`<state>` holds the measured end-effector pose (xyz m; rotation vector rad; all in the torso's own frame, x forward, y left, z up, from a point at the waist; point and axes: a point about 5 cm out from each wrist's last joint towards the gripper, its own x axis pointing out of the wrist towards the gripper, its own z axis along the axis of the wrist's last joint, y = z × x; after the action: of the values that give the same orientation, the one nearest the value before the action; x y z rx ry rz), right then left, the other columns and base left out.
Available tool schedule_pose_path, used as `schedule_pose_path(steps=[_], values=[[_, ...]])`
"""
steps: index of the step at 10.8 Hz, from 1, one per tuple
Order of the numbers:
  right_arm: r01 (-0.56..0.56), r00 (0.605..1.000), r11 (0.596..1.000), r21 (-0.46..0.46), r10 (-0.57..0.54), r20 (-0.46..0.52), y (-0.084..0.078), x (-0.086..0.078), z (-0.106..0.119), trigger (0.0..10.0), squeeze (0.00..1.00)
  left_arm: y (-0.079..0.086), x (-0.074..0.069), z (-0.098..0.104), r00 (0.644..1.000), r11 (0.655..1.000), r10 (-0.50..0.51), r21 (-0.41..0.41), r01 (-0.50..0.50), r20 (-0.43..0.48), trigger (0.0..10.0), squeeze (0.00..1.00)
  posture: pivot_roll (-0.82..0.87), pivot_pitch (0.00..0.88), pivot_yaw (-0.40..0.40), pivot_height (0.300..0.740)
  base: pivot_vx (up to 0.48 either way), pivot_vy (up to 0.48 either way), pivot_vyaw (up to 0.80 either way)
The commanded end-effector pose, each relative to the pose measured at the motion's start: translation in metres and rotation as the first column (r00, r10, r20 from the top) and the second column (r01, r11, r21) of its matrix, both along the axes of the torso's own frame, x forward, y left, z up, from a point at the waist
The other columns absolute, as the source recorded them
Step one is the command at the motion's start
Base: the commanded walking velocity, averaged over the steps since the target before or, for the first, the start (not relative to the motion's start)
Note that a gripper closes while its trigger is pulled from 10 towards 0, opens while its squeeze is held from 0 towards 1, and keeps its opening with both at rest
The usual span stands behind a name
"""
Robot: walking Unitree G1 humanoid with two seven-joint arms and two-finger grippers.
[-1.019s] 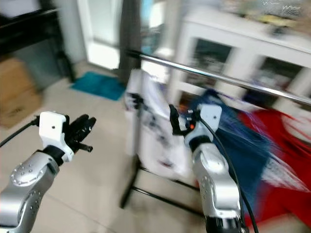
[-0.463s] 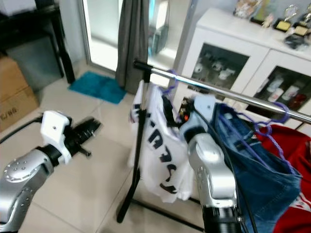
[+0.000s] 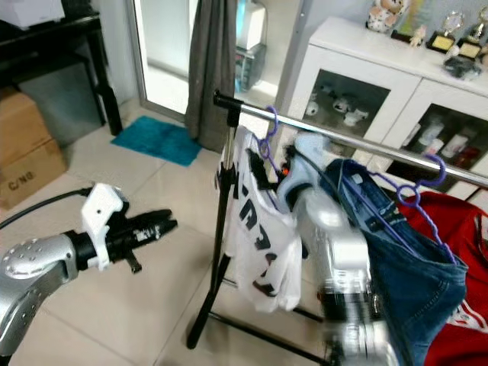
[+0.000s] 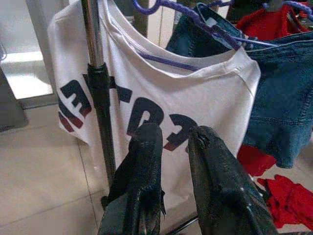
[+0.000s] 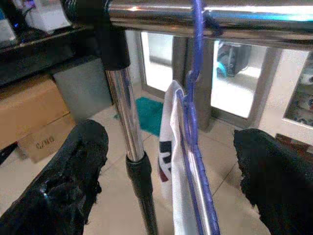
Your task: Hang hanger
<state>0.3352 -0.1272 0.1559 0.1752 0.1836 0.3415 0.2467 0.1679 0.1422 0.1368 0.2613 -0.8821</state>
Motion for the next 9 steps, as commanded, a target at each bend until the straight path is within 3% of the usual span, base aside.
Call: schedule_pose_path(steps=[1, 3, 4, 5, 9], values=[[-0.039, 0.999, 0.999, -0.005, 0.039, -0.029, 0.000, 0.005, -0.001, 10.0, 0.00, -0.004, 0.000, 0.001, 0.999, 0.999, -0.031, -0.008, 0.031, -0.010, 10.0, 0.00, -0.03, 0.000, -0.125, 0.740, 0.000, 0.000, 0.00], [-0.056, 0.998, 0.997, -0.055, 0.054, -0.045, 0.001, 0.019, 0.002, 10.0, 0.00, -0.004, 0.000, 0.001, 0.999, 0.999, -0.044, -0.008, 0.044, -0.013, 10.0, 0.00, -0.03, 0.000, -0.136, 0.740, 0.000, 0.000, 0.00], [-0.012, 0.997, 0.998, -0.057, 0.008, -0.072, -0.003, 0.027, 0.004, 2.1, 0.00, -0.003, -0.001, 0.001, 0.999, 0.999, -0.044, -0.003, 0.044, -0.012, 10.0, 0.00, -0.03, 0.000, -0.138, 0.740, 0.000, 0.000, 0.00], [0.015, 0.996, 0.998, -0.053, -0.019, -0.087, -0.005, 0.031, 0.003, 0.0, 0.00, -0.003, -0.001, 0.000, 0.999, 0.999, -0.043, -0.001, 0.043, -0.011, 10.0, 0.00, -0.03, 0.000, -0.139, 0.740, 0.000, 0.000, 0.00], [0.015, 0.994, 1.000, -0.018, -0.017, -0.111, -0.002, 0.035, 0.002, 0.0, 0.00, -0.005, 0.001, 0.002, 0.998, 0.998, -0.056, -0.009, 0.056, -0.002, 10.0, 0.00, -0.03, 0.000, -0.131, 0.740, 0.000, 0.000, 0.00]])
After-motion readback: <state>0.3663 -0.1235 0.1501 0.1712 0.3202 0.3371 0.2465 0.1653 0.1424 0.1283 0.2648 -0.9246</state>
